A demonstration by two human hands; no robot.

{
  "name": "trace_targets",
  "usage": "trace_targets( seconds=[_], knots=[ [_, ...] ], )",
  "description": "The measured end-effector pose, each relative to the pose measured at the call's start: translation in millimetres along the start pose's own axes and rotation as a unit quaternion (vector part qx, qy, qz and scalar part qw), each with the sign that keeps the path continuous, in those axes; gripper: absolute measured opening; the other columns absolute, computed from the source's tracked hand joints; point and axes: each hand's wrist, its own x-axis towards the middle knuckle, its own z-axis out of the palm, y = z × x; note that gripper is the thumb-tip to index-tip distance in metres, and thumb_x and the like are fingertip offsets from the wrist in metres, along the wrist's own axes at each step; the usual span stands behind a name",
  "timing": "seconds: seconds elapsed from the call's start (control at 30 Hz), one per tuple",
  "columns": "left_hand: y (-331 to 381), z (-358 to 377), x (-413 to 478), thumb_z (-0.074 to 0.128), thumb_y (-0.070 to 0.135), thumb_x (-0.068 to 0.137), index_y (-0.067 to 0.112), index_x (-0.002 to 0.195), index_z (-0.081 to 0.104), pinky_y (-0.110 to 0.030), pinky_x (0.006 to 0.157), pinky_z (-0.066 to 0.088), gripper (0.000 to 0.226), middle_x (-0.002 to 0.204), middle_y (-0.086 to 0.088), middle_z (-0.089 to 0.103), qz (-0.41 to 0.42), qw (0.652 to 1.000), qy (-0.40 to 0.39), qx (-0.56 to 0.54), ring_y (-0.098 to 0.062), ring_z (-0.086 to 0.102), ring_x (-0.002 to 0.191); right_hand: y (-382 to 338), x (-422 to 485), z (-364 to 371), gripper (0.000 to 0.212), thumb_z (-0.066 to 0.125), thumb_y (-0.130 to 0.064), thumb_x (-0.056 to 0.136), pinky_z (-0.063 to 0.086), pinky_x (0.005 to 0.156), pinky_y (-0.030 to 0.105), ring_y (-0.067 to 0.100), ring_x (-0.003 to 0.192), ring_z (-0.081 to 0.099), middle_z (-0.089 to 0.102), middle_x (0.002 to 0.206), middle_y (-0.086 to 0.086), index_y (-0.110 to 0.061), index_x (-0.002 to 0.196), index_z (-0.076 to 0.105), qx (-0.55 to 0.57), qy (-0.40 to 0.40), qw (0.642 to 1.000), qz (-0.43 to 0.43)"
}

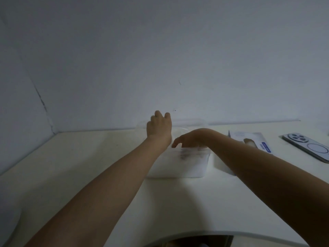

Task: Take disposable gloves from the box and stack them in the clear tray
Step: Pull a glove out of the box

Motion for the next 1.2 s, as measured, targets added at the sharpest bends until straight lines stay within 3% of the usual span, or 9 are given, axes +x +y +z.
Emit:
trace_targets(
  seconds=[0.13, 0.3, 0.4, 0.57, 0.67, 0.73, 0.8, 0.97, 1.2],
  knots=[
    [-1.0, -7.8, 7.1, 0.07, 0.0, 0.077, 0.009, 0.121, 0.046, -0.027, 0.064, 0.038, 0.05, 0.108, -0.012, 0.05, 0.016, 0.995, 0.081, -0.048, -0.018, 0.047, 0.078, -0.3, 7.1, -0.5, 0.079, 0.069, -0.024, 0.089, 0.04, 0.108, 0.048, 0.035, 0.134, 0.044, 0.028, 0.156, 0.011, -0.034, 0.152, 0.023, -0.018, -0.015, 1.0, 0.004],
    [-2.4, -7.7, 9.3, 0.069, 0.015, 0.086, 0.006, 0.098, 0.067, -0.032, 0.073, 0.054, 0.015, 0.097, -0.008, 0.068, 0.013, 0.965, -0.186, -0.183, -0.023, 0.065, 0.081, -0.5, 4.2, -0.7, 0.055, 0.06, -0.025, 0.096, 0.047, 0.102, 0.044, 0.035, 0.122, 0.055, 0.04, 0.149, 0.012, -0.021, 0.146, 0.039, -0.022, -0.009, 1.0, 0.001],
    [-8.5, 4.6, 9.4, 0.062, 0.02, 0.092, 0.009, 0.121, 0.063, -0.034, 0.082, 0.05, 0.031, 0.121, -0.01, 0.062, 0.046, 0.927, -0.366, -0.069, -0.026, 0.062, 0.095, 2.5, -2.3, 0.5, 0.047, 0.06, -0.017, 0.095, 0.051, 0.097, 0.047, 0.038, 0.117, 0.059, 0.051, 0.137, 0.017, -0.012, 0.14, 0.048, -0.004, -0.003, 1.0, -0.003],
    [-13.5, 7.7, 13.2, 0.058, 0.03, 0.094, 0.013, 0.13, 0.057, -0.036, 0.087, 0.053, 0.04, 0.135, -0.006, 0.053, 0.031, 0.923, -0.381, -0.042, -0.025, 0.06, 0.095, 4.8, -0.2, 0.7, 0.039, 0.064, -0.025, 0.093, 0.051, 0.081, 0.028, 0.023, 0.097, 0.058, 0.06, 0.113, 0.008, -0.008, 0.127, 0.06, 0.092, 0.126, 0.987, -0.034],
    [-20.1, 5.3, 12.8, 0.061, 0.037, 0.091, 0.014, 0.136, 0.053, -0.029, 0.064, 0.05, 0.051, 0.137, -0.005, 0.049, -0.01, 0.893, -0.448, -0.03, -0.021, 0.058, 0.075, 2.7, 1.9, 1.8, 0.046, 0.058, -0.034, 0.096, 0.051, 0.081, 0.033, 0.028, 0.096, 0.062, 0.062, 0.109, 0.013, 0.0, 0.126, 0.058, 0.088, 0.056, 0.994, 0.016],
    [-25.7, 6.7, 13.1, 0.063, 0.035, 0.091, 0.014, 0.137, 0.052, -0.031, 0.074, 0.051, 0.052, 0.139, -0.007, 0.049, -0.027, 0.881, -0.469, -0.047, -0.022, 0.057, 0.073, 3.4, 1.7, 2.0, 0.049, 0.054, -0.037, 0.097, 0.052, 0.088, 0.037, 0.031, 0.103, 0.064, 0.062, 0.117, 0.016, 0.002, 0.128, 0.056, 0.091, 0.021, 0.995, 0.038],
    [-27.3, 7.7, 14.3, 0.06, 0.031, 0.093, 0.016, 0.138, 0.052, -0.035, 0.078, 0.051, 0.048, 0.138, -0.01, 0.049, -0.036, 0.887, -0.455, -0.075, -0.023, 0.057, 0.074, 4.3, -0.9, -2.2, 0.052, 0.055, -0.041, 0.097, 0.05, 0.079, 0.032, 0.027, 0.095, 0.062, 0.06, 0.116, 0.014, 0.0, 0.129, 0.053, 0.118, 0.049, 0.991, 0.027],
    [-20.5, -8.5, 19.5, 0.056, 0.028, 0.093, 0.005, 0.102, 0.066, -0.025, 0.051, 0.046, 0.026, 0.091, -0.01, 0.067, -0.111, 0.932, -0.25, -0.238, -0.022, 0.06, 0.061, 9.2, -22.2, -24.4, 0.027, 0.059, -0.021, 0.096, 0.059, 0.06, 0.034, 0.027, 0.083, 0.067, 0.064, 0.104, 0.016, -0.001, 0.115, 0.06, 0.285, 0.192, 0.936, -0.071],
    [50.8, -47.7, 15.5, 0.059, 0.023, 0.088, 0.011, 0.089, 0.071, -0.027, 0.06, 0.052, 0.017, 0.078, 0.0, 0.071, -0.009, 0.925, -0.06, -0.375, -0.017, 0.064, 0.064, 75.0, -65.8, -30.3, 0.017, 0.055, -0.011, 0.091, 0.046, 0.045, 0.019, 0.014, 0.054, 0.058, 0.07, 0.077, 0.007, -0.008, 0.086, 0.072, 0.291, 0.427, 0.854, -0.067]
  ],
)
